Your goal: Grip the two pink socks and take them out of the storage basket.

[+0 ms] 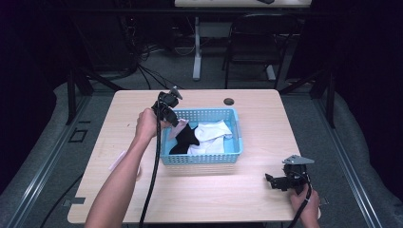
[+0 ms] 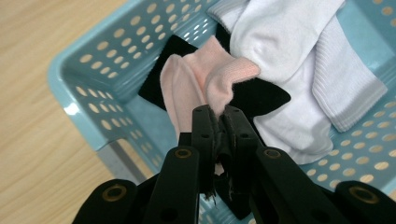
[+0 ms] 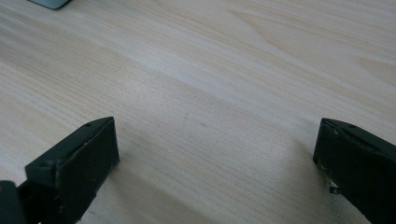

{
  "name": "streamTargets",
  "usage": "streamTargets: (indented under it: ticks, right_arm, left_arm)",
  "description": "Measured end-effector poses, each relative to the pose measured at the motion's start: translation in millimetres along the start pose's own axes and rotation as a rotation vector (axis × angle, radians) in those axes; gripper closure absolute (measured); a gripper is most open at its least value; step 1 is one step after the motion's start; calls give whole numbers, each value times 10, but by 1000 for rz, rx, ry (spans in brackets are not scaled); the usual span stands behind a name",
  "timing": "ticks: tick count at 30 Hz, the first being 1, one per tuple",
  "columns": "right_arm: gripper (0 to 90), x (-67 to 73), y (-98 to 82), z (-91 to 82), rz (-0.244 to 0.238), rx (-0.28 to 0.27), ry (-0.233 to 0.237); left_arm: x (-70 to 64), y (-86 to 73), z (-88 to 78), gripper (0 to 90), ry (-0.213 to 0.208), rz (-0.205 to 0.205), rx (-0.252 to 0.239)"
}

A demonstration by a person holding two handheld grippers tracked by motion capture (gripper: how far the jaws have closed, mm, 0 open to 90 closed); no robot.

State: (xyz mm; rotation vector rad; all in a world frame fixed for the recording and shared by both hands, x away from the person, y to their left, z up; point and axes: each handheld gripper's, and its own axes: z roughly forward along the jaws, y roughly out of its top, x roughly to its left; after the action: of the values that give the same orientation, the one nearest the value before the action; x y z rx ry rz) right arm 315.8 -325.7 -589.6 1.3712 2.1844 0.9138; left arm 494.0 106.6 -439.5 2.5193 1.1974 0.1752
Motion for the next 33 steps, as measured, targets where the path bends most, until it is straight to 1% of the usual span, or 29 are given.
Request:
streamTargets:
  ticks: [5, 7, 8, 16, 17, 19, 22, 26, 28, 33]
  right_arm:
    - [0, 0, 0, 0, 0, 0, 0]
    - [0, 0, 0, 0, 0, 1, 0]
    - [0, 0, 0, 0, 0, 0, 0]
    - [0, 1, 0, 0, 1, -1, 1]
    - [0, 0, 0, 0, 0, -1, 1]
    - [0, 0, 0, 0, 1, -1, 0]
    - [0, 0, 0, 0, 1, 0, 1]
    - [0, 0, 0, 0, 1, -1, 2]
    - [0, 0, 0, 1, 1, -2, 2]
    - [0, 0, 0, 0, 1, -1, 0]
  left_arm:
    - [-41, 7, -191, 844, 2, 22, -24]
    - [-60, 20, -295, 844, 5, 37, -28]
    - [-64, 22, -314, 844, 5, 37, -31]
    - [-102, 34, -643, 844, 3, 60, -66]
    - [-105, 33, -689, 844, 8, 67, -66]
    - [-117, 21, -785, 844, 17, 71, -80]
    - [-119, 2, -887, 844, 23, 78, -93]
    - [-104, -59, -1040, 844, 39, 82, -101]
    - [-82, -100, -1104, 843, 45, 76, -109]
    - [6, -290, -1292, 843, 63, 56, -132]
